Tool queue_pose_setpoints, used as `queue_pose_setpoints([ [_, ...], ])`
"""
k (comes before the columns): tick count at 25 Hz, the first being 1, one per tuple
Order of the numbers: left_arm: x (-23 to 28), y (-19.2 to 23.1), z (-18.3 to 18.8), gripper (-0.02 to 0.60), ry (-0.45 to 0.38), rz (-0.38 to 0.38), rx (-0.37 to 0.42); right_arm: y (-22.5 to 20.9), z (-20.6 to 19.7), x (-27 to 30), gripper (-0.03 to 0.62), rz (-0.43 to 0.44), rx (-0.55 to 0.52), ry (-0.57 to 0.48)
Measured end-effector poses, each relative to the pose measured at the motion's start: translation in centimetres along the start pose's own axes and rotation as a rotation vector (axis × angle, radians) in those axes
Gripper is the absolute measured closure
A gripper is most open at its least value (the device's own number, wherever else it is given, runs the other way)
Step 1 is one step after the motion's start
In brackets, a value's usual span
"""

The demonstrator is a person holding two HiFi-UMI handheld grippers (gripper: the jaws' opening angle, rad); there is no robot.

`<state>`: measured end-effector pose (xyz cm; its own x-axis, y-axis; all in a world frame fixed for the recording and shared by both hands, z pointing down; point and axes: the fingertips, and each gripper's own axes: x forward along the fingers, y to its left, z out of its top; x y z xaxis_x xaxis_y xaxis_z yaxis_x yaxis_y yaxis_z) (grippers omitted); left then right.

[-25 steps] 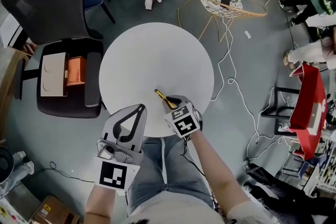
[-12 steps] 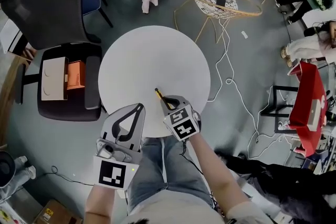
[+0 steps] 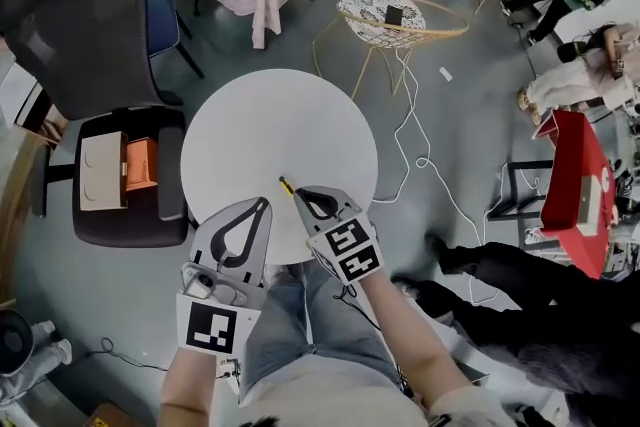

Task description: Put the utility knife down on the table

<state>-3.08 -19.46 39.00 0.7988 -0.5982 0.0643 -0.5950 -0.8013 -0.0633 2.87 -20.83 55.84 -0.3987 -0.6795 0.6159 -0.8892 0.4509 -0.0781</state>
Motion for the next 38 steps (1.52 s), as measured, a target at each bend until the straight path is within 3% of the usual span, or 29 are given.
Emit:
queue_pose_setpoints([
  [11,-0.7,-3.3,3.5,0.572,-0.046,-0.04,0.032,2.8,8.0,-10.7,0.586,0.01,-0.018,-0.3],
  [17,-1.0,-4.8,3.9,0.571,-0.052,-0.047,-0.012,4.1,9.8,-15.1,0.586,0.014,-0.011,-0.42],
  [24,-0.1,-6.3,5.3,0.572,-0.088,-0.074,0.017,4.3,11.5,-19.5,0.586,0.011,-0.014,-0.517],
  [29,-1.0,-7.2,2.4,0.572,-0.103,-0.076,0.03,4.7,11.6,-22.7,0.586,0.02,-0.03,-0.564],
  [38,-3.0,-8.3,6.3,0.572,-0.122,-0.05,0.055,7.8,12.6,-25.2,0.586,0.044,-0.053,-0.659],
])
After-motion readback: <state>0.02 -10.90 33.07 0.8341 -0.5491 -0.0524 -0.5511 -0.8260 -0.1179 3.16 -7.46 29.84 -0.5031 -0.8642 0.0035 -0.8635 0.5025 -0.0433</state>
